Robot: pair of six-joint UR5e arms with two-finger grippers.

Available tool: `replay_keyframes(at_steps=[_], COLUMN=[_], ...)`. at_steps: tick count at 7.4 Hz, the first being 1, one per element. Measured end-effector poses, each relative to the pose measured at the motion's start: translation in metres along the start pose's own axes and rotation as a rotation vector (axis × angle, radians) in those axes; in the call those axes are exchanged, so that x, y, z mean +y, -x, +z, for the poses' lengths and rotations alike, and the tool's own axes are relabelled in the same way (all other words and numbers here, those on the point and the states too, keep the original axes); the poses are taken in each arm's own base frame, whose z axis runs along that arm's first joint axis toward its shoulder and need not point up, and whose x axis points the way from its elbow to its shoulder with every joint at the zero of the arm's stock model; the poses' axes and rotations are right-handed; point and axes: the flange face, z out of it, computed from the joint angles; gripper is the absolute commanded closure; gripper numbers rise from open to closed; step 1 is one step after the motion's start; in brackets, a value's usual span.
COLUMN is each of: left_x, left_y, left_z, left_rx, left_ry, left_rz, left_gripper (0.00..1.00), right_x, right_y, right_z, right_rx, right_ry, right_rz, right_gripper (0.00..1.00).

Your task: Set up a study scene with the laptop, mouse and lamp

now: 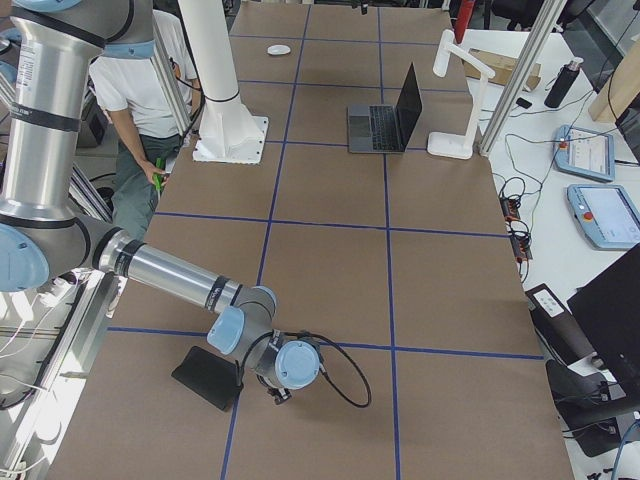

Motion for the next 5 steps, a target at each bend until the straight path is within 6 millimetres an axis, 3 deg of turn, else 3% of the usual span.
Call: replay_keyframes(at_steps=[5], left_x=[0.0038], left_y=[-0.0026], left_z=[-0.006], left_rx=[0.009], left_ry=[-0.021], left_rz=[0.018], left_gripper=[0.0], right_x=[-0.0029], right_y=[-0.0028], right_z=[-0.001], right_rx=[-0.138], right_ry=[0.14], right_rz=[0.014], right_gripper=[0.06])
